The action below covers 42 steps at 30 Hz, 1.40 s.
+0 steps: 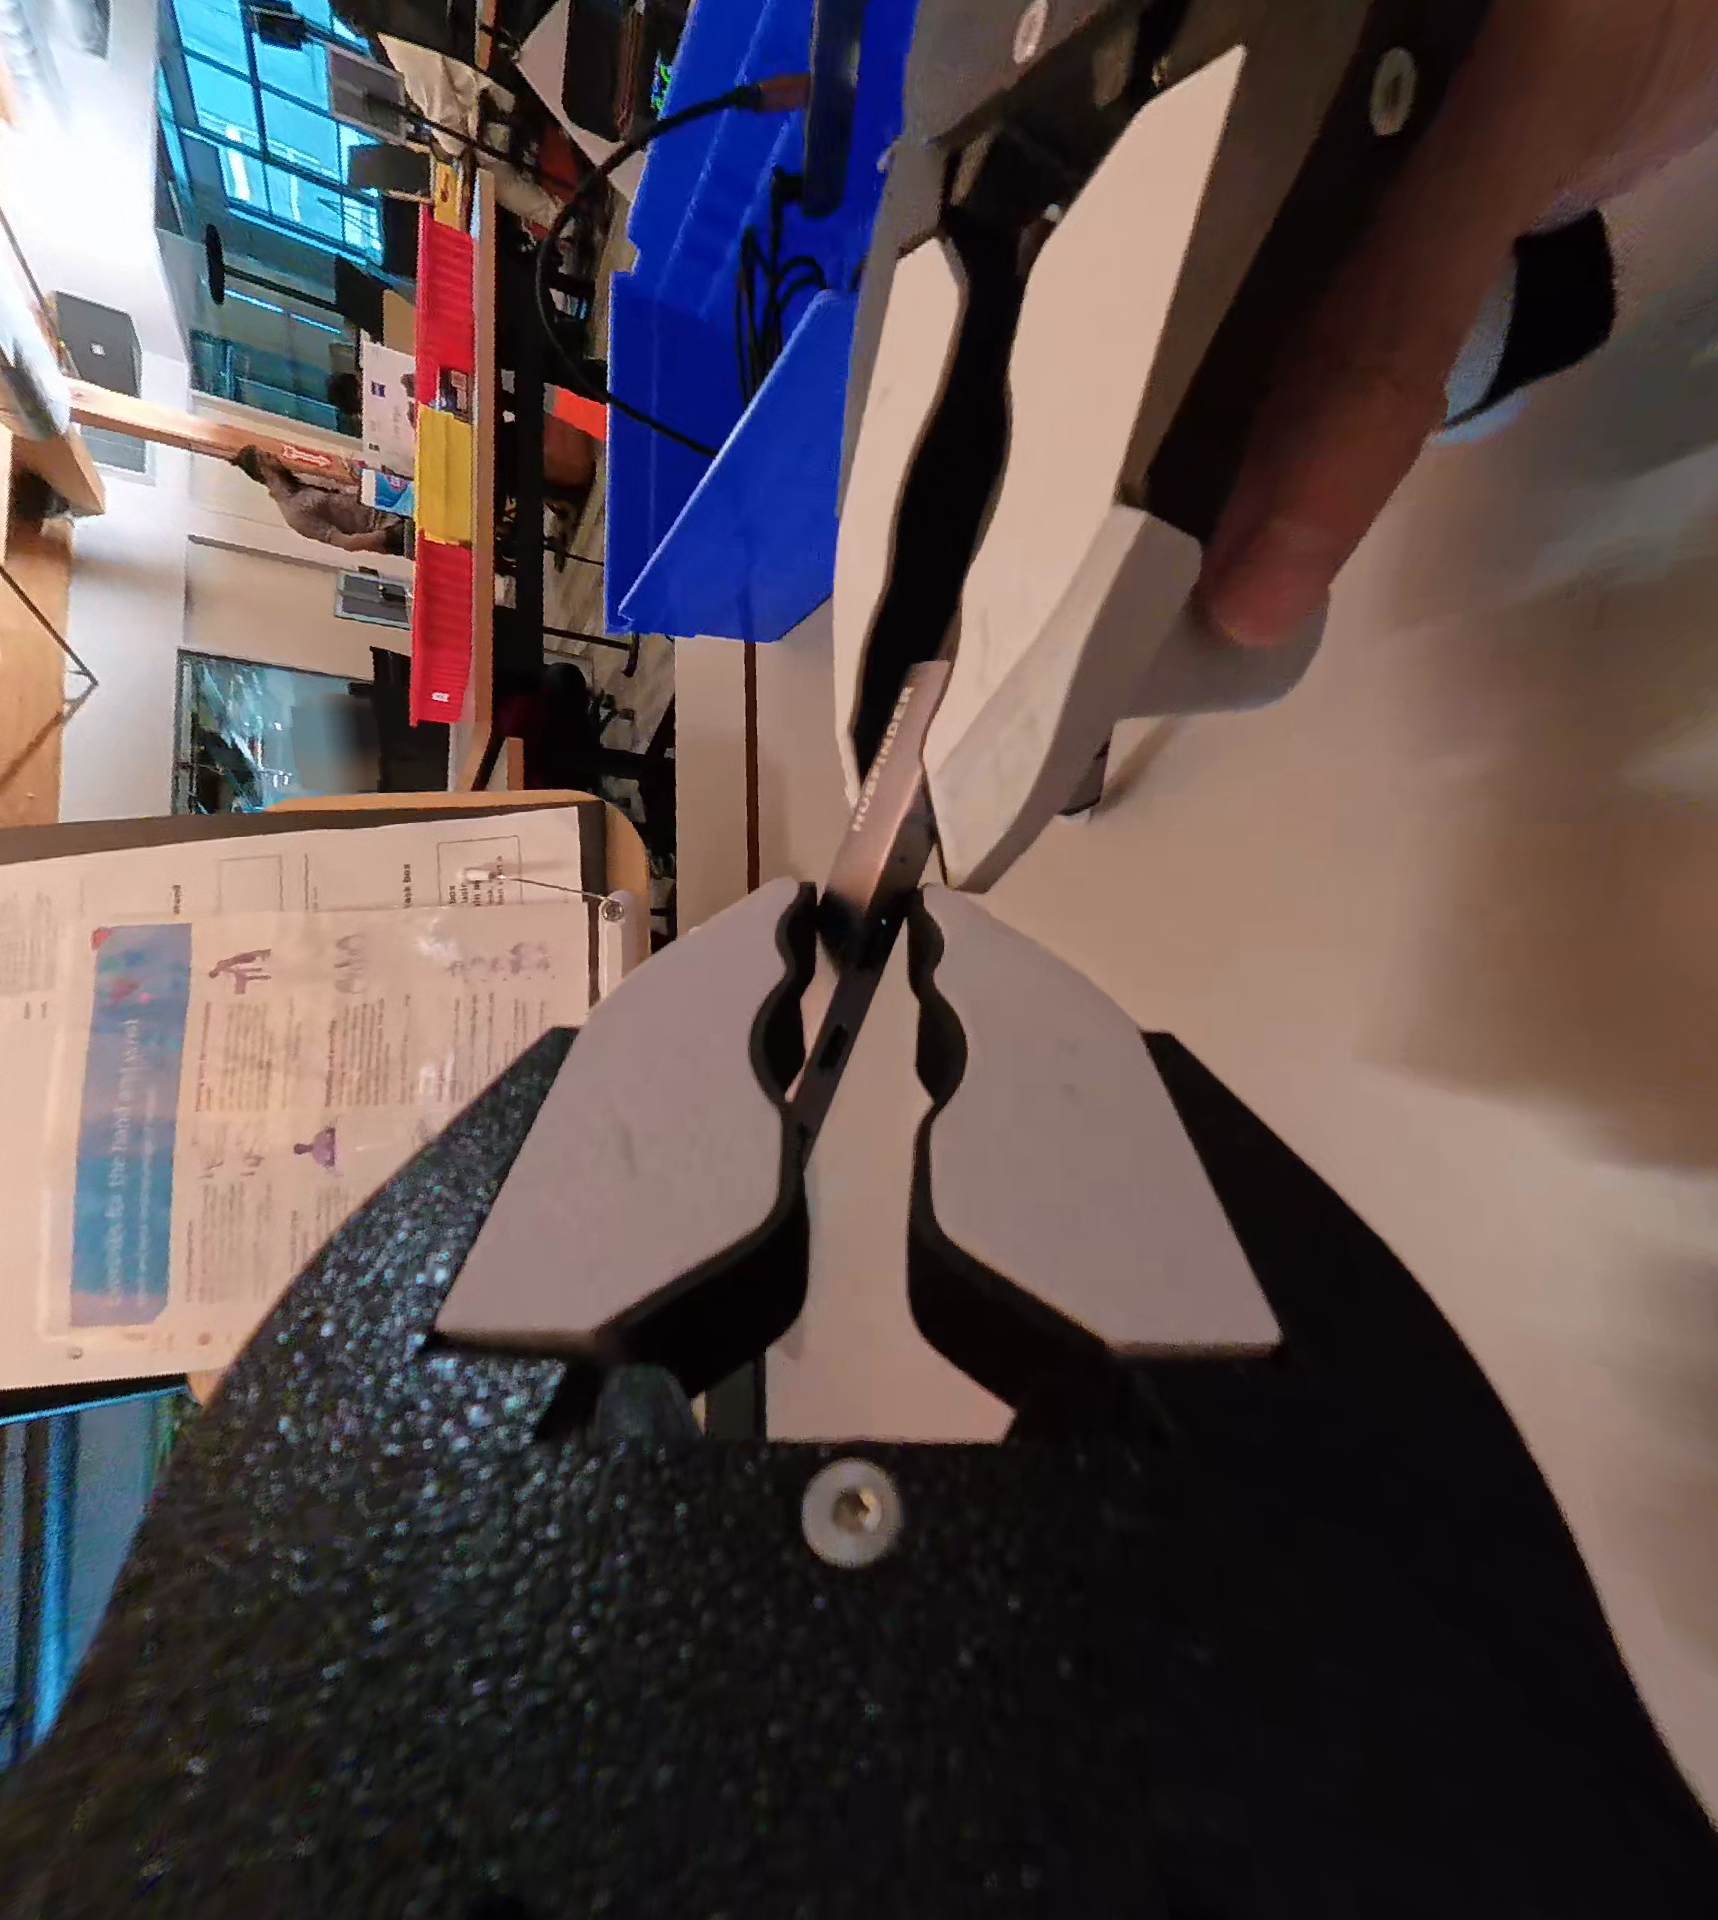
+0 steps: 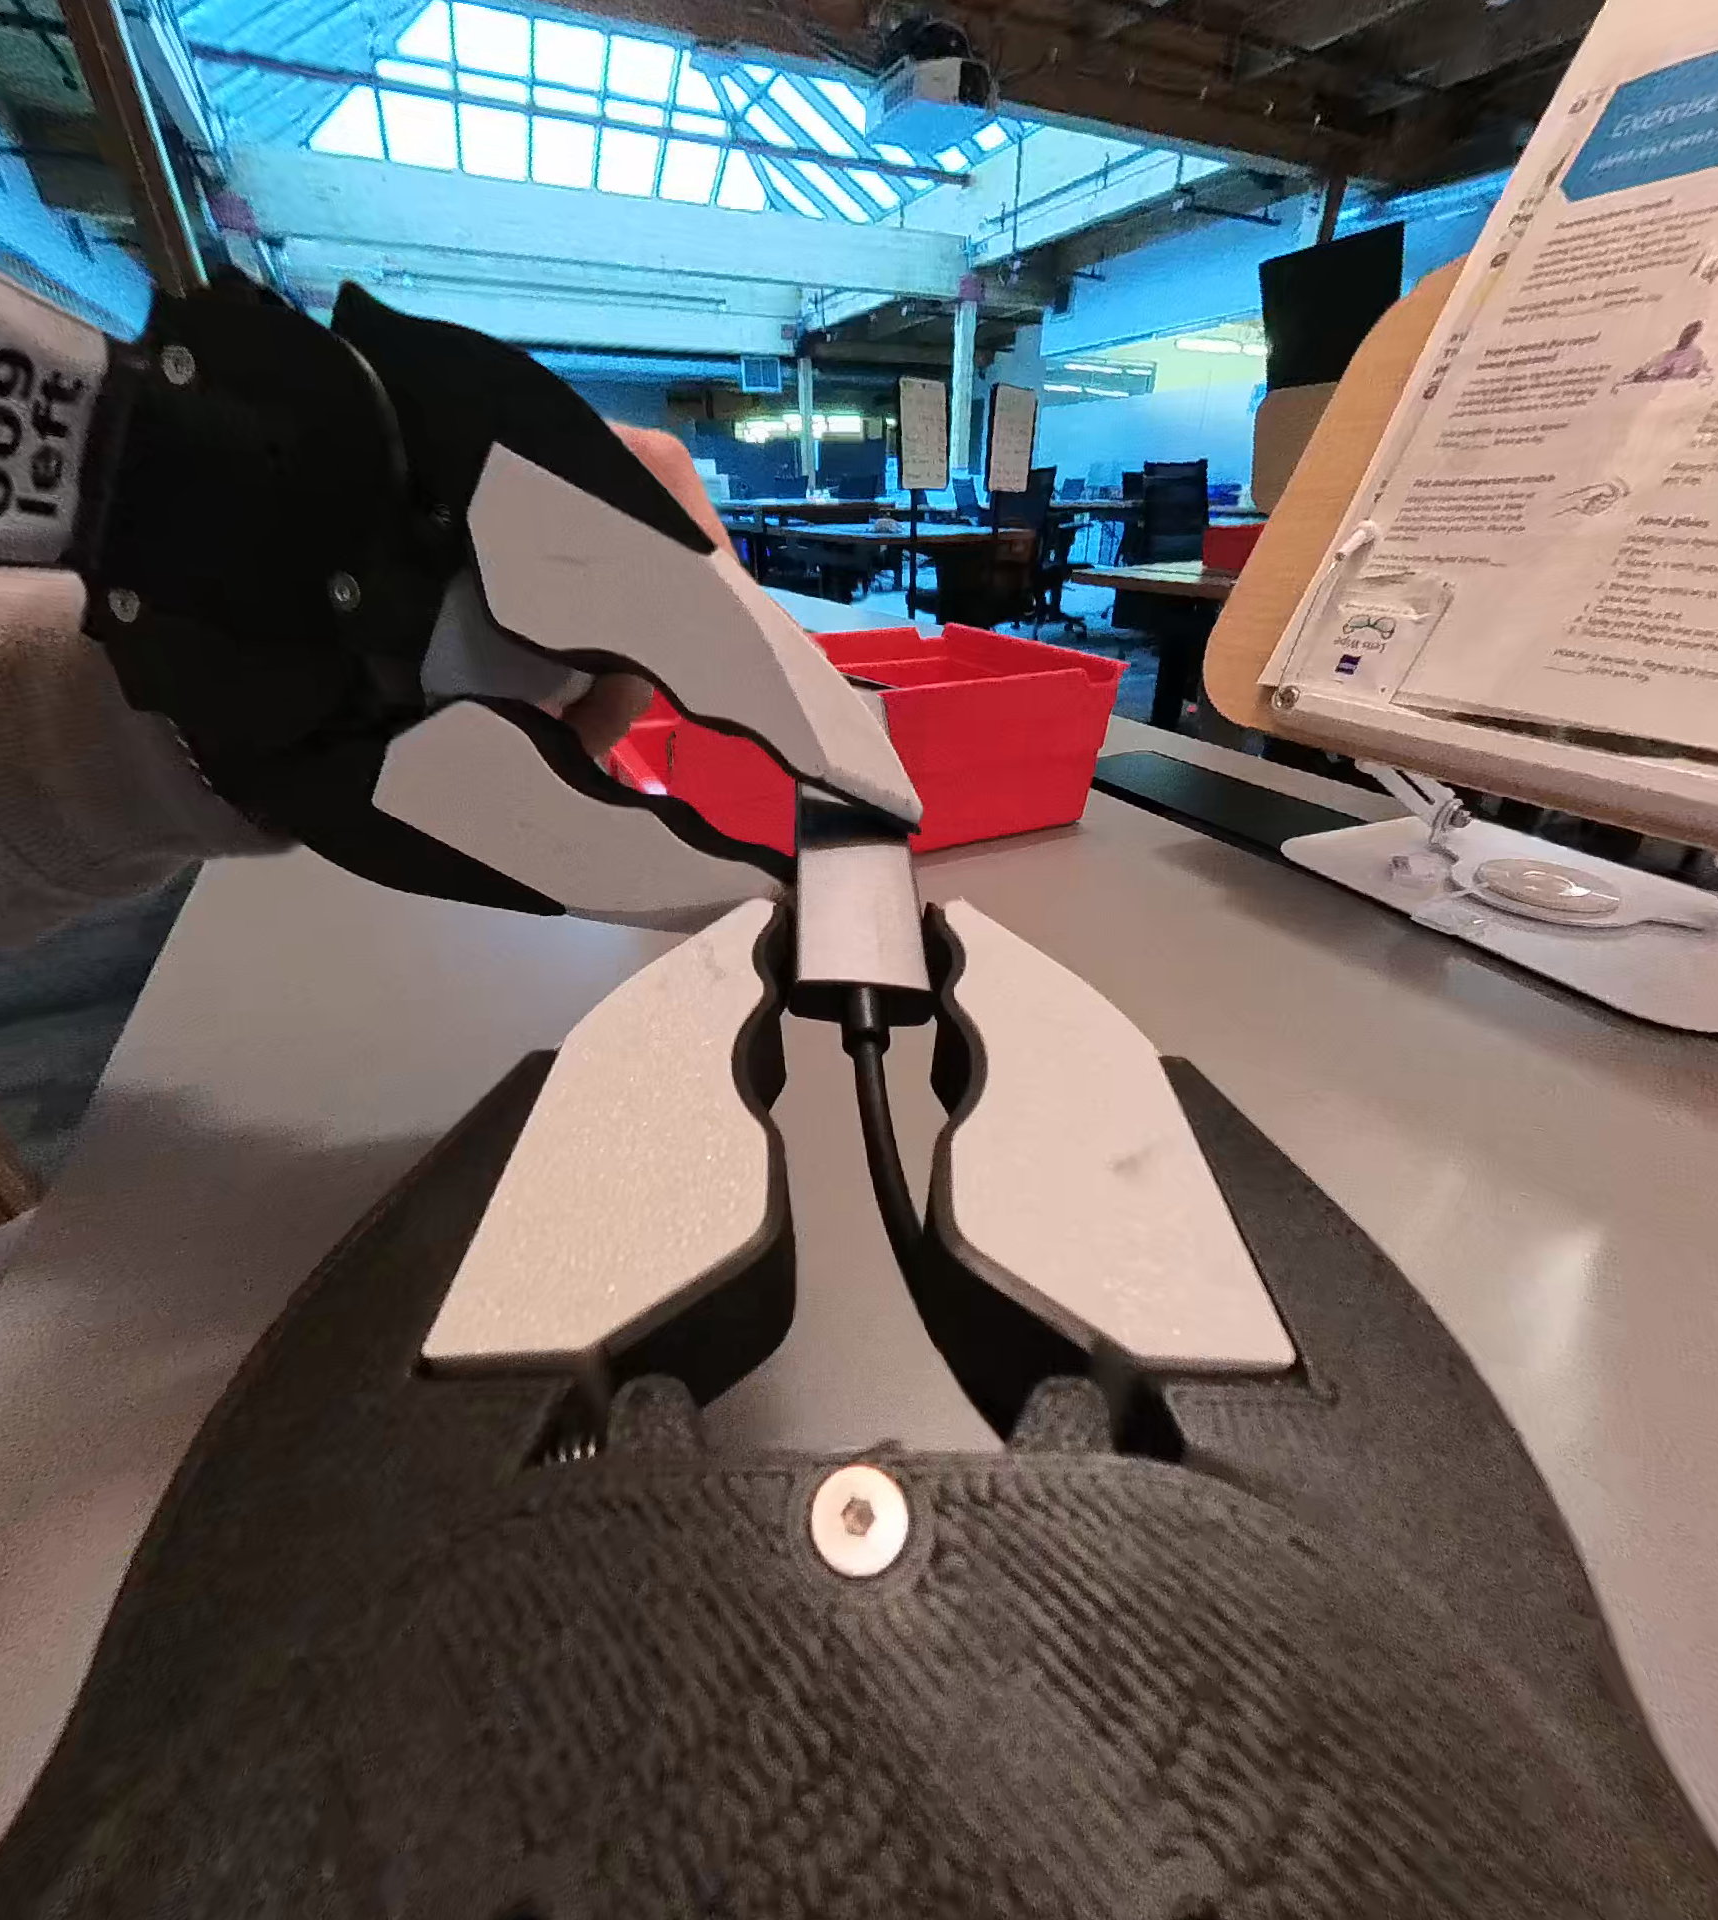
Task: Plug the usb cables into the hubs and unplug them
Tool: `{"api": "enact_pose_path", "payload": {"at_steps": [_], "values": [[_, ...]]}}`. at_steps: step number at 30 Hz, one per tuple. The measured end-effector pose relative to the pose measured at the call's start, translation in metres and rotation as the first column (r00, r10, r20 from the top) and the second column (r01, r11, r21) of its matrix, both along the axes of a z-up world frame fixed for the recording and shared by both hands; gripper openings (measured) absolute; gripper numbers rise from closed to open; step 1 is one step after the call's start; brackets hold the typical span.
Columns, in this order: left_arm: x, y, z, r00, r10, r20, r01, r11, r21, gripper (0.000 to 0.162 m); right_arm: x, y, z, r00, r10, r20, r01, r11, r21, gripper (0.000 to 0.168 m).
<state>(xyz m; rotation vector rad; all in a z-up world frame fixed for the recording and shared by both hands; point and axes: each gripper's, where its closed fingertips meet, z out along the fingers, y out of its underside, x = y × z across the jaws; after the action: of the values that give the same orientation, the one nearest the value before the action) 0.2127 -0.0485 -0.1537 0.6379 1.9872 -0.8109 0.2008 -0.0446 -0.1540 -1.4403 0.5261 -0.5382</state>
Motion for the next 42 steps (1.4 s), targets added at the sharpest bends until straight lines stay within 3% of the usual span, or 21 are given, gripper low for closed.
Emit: {"api": "enact_pose_path", "payload": {"at_steps": [8,13,15,18,20,21,22,24,26,28,29,32,36,42], "values": [[0.002,-0.003,0.003,0.997,0.006,0.074,0.0,0.997,-0.076,0.01,0.001,-0.003,0.008,0.999,0.031,-0.016,-0.027,0.978,0.207,0.024],[0.004,-0.002,0.002,0.989,-0.003,0.151,0.014,0.997,-0.076,0.009,0.001,-0.004,0.009,0.997,0.065,-0.051,-0.049,0.962,0.27,0.024],[0.004,-0.003,0.002,0.984,0.0,0.176,0.014,0.997,-0.082,0.009,0.002,-0.004,0.007,0.998,0.048,-0.027,-0.04,0.972,0.231,0.024],[0.01,0.003,0.006,0.997,0.076,0.014,-0.071,0.975,-0.21,0.016,0.005,-0.009,0.009,0.999,-0.034,0.034,0.027,0.98,0.198,0.025],[0.019,0.017,0.016,0.965,0.15,-0.217,-0.221,0.908,-0.355,0.043,0.007,-0.019,0.011,0.994,-0.088,0.066,0.073,0.977,0.2,0.025],[0.021,0.024,0.02,0.909,0.135,-0.395,-0.312,0.847,-0.43,0.045,0.006,-0.021,0.011,0.995,-0.076,0.071,0.061,0.979,0.195,0.025],[0.021,0.029,0.024,0.804,0.064,-0.591,-0.424,0.759,-0.494,0.048,0.005,-0.023,0.011,0.994,-0.077,0.083,0.061,0.98,0.188,0.025],[0.022,0.034,0.025,0.456,-0.201,-0.867,-0.653,0.586,-0.479,0.053,0.003,-0.023,0.015,0.989,-0.084,0.123,0.058,0.978,0.201,0.025],[0.021,0.033,0.017,0.121,-0.421,-0.899,-0.775,0.525,-0.351,0.056,0.001,-0.017,0.015,0.99,-0.058,0.126,0.03,0.976,0.217,0.024],[0.017,0.027,0.006,-0.066,-0.518,-0.853,-0.8,0.538,-0.265,0.057,-0.002,-0.008,0.014,0.992,-0.024,0.12,-0.003,0.976,0.217,0.024],[0.014,0.024,0.001,-0.11,-0.532,-0.839,-0.799,0.55,-0.244,0.051,-0.002,-0.004,0.011,0.993,-0.022,0.113,-0.001,0.98,0.199,0.024],[0.015,0.02,0.005,-0.135,-0.624,-0.77,-0.819,0.507,-0.268,0.019,0.0,0.001,0.004,0.992,-0.044,0.118,0.028,0.991,0.13,0.024],[0.017,0.018,0.008,-0.242,-0.715,-0.656,-0.853,0.479,-0.208,0.012,0.002,0.0,0.001,0.99,-0.068,0.125,0.055,0.993,0.102,0.024],[0.018,0.016,0.011,-0.284,-0.78,-0.558,-0.894,0.426,-0.139,0.009,0.002,0.002,0.004,0.976,-0.128,0.175,0.111,0.988,0.105,0.025]]}}
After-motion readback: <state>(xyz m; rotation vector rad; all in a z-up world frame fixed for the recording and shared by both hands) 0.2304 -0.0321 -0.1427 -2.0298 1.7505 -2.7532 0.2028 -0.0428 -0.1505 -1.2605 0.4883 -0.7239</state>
